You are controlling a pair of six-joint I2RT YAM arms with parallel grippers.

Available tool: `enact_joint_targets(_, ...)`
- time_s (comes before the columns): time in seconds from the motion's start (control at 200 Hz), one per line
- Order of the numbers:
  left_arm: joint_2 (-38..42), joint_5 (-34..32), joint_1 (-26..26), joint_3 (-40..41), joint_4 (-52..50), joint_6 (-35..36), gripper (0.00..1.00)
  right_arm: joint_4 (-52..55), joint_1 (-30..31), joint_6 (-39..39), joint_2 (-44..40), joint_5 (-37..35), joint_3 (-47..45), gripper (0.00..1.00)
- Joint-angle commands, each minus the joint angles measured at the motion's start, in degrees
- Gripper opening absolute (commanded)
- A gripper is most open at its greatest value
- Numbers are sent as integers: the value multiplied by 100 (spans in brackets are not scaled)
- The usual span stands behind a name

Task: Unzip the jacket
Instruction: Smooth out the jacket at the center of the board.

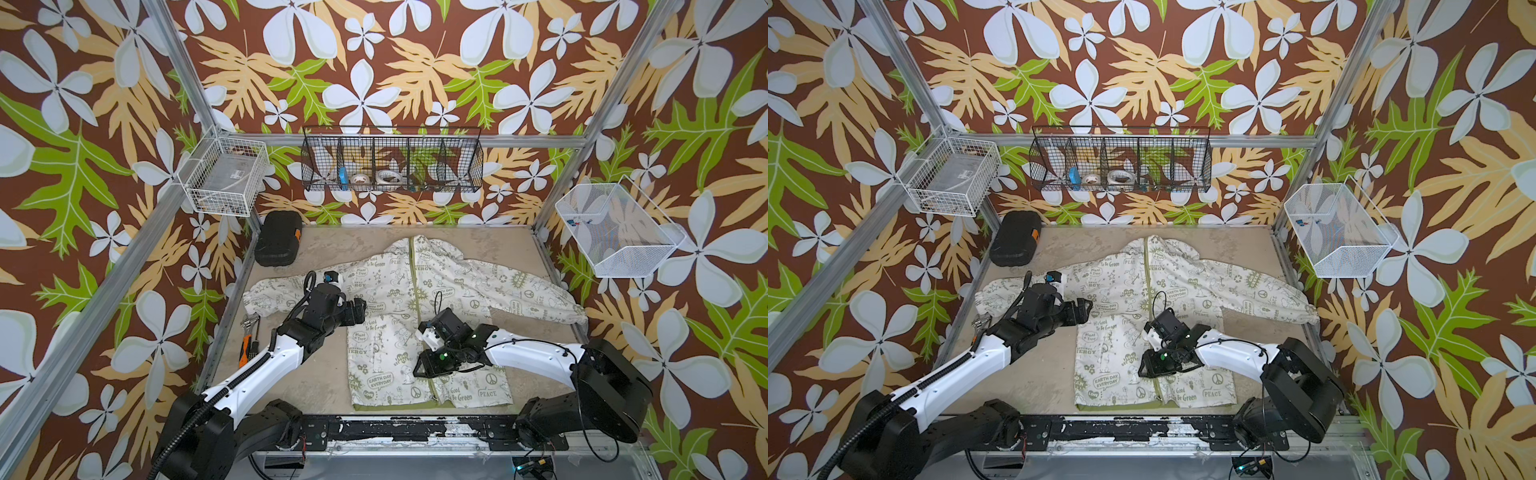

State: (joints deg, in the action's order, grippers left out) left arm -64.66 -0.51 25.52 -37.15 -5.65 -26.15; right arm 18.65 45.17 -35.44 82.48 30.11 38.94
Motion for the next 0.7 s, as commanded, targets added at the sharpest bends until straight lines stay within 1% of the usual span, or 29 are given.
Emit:
enact_joint_targets(0.0,-4,45,6,-3,-50,17,89,-136,86,175,-79,184,-41,39)
enact_joint_targets(0.09,-11,44,6,-3,-42,4,89,-19,205,155,-193,175,49,28)
enact_joint_targets(0.255,-3,51,6,-13,-46,15,89,363,343,-147,-377,-25,257,0)
enact_joint_targets(0.425,24,62,6,-29,-83,39,89,1177,366,-421,-766,-658,284,0)
enact_joint_targets(0.53,16,59,6,-55,-103,58,89,1136,364,-575,-938,-559,-129,0)
enact_joint_targets(0.58,-9,59,6,-78,-118,73,89,1009,364,-654,-975,-403,-382,7)
enact_joint_targets(0.601,-20,52,6,-95,-128,87,89,984,366,-685,-1001,-381,-470,11)
enact_joint_targets(0.616,-28,51,6,-110,-130,92,89,995,369,-708,-1036,-400,-508,15)
enact_joint_targets(0.661,-54,28,6,-162,-168,142,89,1143,370,-769,-1176,-622,-509,34)
enact_joint_targets(0.696,-82,-11,6,-203,-195,187,89,1363,370,-777,-1341,-917,-369,44)
